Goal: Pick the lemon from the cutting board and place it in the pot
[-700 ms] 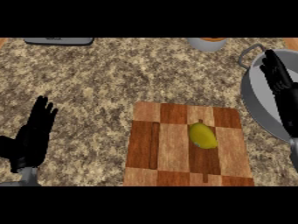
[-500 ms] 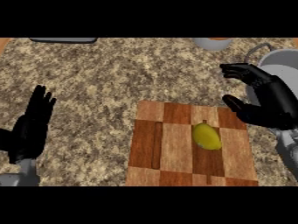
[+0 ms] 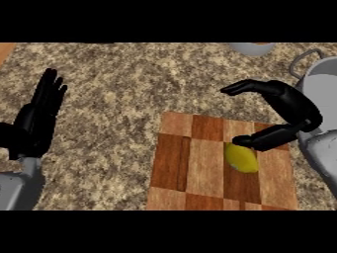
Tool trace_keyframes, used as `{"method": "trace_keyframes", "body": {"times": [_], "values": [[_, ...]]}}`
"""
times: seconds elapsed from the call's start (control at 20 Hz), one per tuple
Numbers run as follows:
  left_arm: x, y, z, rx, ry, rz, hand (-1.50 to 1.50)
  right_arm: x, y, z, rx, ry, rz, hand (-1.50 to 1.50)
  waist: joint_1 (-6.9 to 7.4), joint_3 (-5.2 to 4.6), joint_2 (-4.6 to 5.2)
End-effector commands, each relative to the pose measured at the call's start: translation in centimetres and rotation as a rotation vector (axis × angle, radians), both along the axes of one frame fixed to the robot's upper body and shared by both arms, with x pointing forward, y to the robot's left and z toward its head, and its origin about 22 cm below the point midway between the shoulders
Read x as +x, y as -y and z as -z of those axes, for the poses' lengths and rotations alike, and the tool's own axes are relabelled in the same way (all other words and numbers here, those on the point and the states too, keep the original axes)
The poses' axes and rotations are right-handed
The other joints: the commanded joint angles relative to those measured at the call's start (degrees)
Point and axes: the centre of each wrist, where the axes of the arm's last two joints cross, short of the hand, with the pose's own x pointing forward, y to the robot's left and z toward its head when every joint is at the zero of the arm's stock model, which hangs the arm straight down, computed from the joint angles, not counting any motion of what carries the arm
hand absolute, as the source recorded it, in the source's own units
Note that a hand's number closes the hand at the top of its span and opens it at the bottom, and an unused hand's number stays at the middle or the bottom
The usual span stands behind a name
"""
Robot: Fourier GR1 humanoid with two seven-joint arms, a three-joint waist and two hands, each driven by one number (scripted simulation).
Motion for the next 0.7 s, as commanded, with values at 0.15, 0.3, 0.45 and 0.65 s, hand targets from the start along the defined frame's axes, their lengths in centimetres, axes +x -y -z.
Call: {"method": "trace_keyframes", "body": {"times": [0.15, 0.3, 0.45, 0.65], "values": [[0.8, -0.7, -1.3, 0.028, -0.017, -0.023, 0.0, 4.0, 4.4, -0.4, 0.06, 0.071, -0.263, -1.5, -1.65, -0.21, -0.79], [0.9, -0.1, -2.0, 0.038, -0.013, -0.025, 0.0, 5.5, 4.0, -3.5, -0.107, 0.057, -0.335, -1.5, -1.95, -0.3, -1.17], [0.6, -0.3, -1.5, 0.033, -0.025, -0.04, 0.0, 5.1, 2.8, -4.2, -0.317, 0.05, -0.418, -1.5, -2.11, -0.34, -1.29], [0.5, -1.0, -1.4, 0.039, -0.028, -0.029, 0.0, 4.7, 0.1, -6.9, -0.571, 0.109, -0.513, -1.5, -2.42, -0.42, -1.54]]}}
